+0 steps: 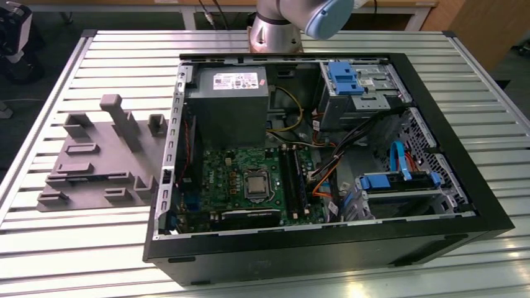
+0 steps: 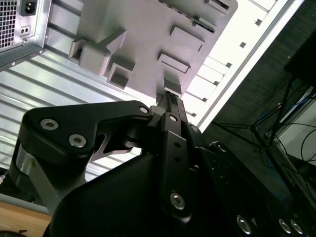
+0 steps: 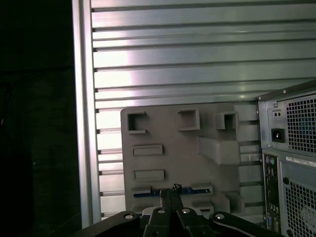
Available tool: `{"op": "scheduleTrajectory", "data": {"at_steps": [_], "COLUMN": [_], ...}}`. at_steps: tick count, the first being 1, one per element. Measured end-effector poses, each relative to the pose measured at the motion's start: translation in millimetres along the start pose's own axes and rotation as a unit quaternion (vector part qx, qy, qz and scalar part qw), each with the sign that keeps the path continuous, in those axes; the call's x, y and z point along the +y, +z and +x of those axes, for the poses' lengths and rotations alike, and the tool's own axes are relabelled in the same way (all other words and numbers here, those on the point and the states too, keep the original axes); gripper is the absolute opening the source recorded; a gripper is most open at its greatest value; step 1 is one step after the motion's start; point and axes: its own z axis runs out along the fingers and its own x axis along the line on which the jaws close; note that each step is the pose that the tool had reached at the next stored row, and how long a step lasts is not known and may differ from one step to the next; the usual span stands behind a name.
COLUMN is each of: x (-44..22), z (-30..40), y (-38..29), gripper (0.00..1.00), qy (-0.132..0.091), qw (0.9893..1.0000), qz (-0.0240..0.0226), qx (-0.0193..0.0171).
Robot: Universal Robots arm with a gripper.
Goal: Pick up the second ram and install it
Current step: 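Reach for the second ram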
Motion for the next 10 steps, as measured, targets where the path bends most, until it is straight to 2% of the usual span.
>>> {"op": "scheduleTrajectory", "data": {"at_steps": [4,7,10], "x": [-0.5,-4.4,-5.7], "z": [-0.1,-0.3,-0.3], "y": [0.6,3.1,5.4], "gripper": [0.11,0.11,0.11], "qy": [0.0,0.0,0.0], "qw": [1.0,1.0,1.0], "qz": [0.0,0.0002,0.0005], "qx": [0.0,0.003,0.0068]}}
